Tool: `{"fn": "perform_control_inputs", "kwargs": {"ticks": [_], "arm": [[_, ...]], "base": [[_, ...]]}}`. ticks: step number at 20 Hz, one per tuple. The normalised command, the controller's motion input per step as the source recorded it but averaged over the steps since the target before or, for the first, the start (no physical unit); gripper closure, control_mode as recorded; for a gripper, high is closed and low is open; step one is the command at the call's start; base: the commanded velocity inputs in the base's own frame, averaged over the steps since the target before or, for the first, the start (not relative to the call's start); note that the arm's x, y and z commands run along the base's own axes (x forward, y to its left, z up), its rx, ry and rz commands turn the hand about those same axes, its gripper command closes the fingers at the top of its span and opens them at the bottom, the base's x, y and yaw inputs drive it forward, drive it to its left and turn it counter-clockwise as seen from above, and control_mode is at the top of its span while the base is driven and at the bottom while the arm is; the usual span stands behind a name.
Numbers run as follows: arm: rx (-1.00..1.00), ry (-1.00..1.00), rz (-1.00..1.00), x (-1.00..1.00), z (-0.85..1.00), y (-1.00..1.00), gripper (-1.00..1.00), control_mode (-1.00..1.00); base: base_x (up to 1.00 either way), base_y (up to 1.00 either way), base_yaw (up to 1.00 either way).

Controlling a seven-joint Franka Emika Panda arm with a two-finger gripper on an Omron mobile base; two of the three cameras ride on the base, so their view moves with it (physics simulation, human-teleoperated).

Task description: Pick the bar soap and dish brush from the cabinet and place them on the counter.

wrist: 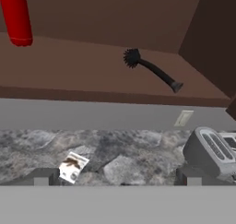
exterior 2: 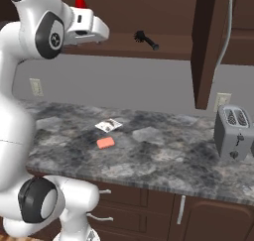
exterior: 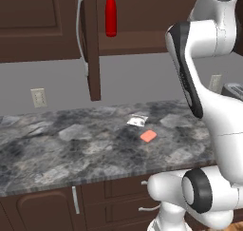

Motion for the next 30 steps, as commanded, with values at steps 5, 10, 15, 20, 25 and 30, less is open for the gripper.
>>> {"fn": "perform_control_inputs", "kwargs": {"ticks": [5, 10, 15, 20, 25, 30], "arm": [[0.11, 0.00, 0.00, 0.01, 0.05, -0.08, -1.00, -1.00], [0.03, 0.00, 0.01, 0.12, 0.00, -0.12, -1.00, -1.00], [0.00, -0.03, 0.04, 0.15, -0.10, -0.04, -1.00, -1.00], [-0.01, -0.08, 0.05, 0.21, -0.33, -0.08, -1.00, -1.00], [0.00, -0.07, 0.03, 0.35, -0.20, -0.17, -1.00, -1.00], [-0.06, 0.01, 0.02, 0.42, 0.09, -0.12, -1.00, -1.00]], "base": [[0.00, 0.00, 0.00], [0.00, 0.00, 0.00], [0.00, 0.00, 0.00], [0.00, 0.00, 0.00], [0.00, 0.00, 0.00], [0.00, 0.00, 0.00]]}}
